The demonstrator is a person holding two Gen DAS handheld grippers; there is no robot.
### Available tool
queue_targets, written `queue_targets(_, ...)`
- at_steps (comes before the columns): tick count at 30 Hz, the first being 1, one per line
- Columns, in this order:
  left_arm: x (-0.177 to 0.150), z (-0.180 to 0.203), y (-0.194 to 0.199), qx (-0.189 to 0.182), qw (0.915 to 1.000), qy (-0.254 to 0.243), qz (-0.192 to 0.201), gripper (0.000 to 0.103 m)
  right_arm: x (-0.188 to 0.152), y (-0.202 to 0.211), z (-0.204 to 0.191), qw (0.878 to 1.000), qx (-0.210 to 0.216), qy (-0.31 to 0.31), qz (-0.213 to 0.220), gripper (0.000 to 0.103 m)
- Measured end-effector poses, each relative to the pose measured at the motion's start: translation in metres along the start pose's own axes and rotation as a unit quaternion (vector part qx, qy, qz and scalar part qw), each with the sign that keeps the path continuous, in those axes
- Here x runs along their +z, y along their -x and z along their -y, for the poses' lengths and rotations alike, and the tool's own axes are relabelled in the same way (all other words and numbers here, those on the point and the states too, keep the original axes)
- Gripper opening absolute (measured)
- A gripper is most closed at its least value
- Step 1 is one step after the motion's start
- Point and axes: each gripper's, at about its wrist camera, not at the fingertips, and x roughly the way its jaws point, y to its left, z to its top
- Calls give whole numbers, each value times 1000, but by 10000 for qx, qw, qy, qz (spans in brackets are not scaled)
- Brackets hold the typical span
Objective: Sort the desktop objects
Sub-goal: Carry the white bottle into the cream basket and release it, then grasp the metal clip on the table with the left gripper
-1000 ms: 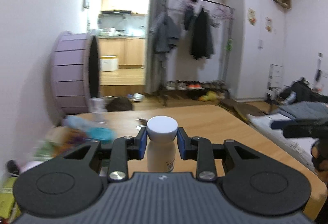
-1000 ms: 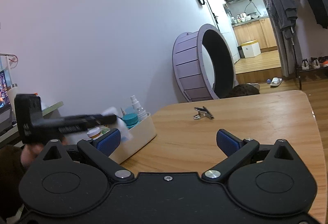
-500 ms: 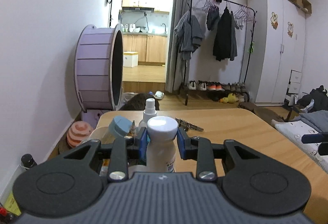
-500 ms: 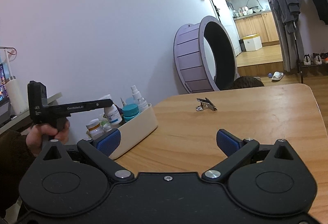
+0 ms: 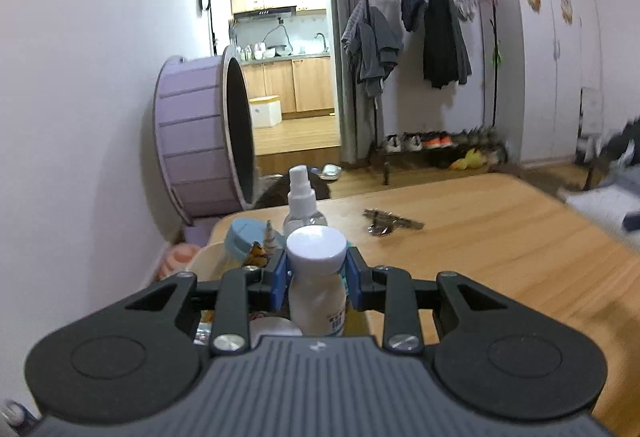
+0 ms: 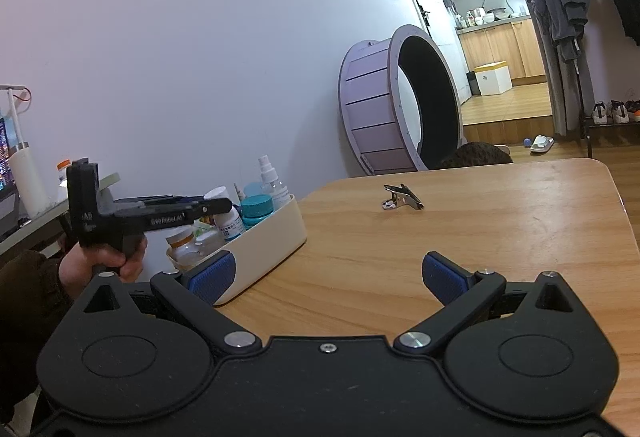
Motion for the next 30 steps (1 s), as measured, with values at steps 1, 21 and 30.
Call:
queue_targets(1,0,-1,0,-57,10000,62,-19,30,0,-1,0,10000,7,-8,0,101)
queue_targets(21,-12,18,33,-494,9966,661,-52,73,2,-7,-4,10000,-48,65,-33,101)
queue_targets(30,2,60,6,-752,9944,704,-245,73,8,-6,4,9993,-350,-55,76,101)
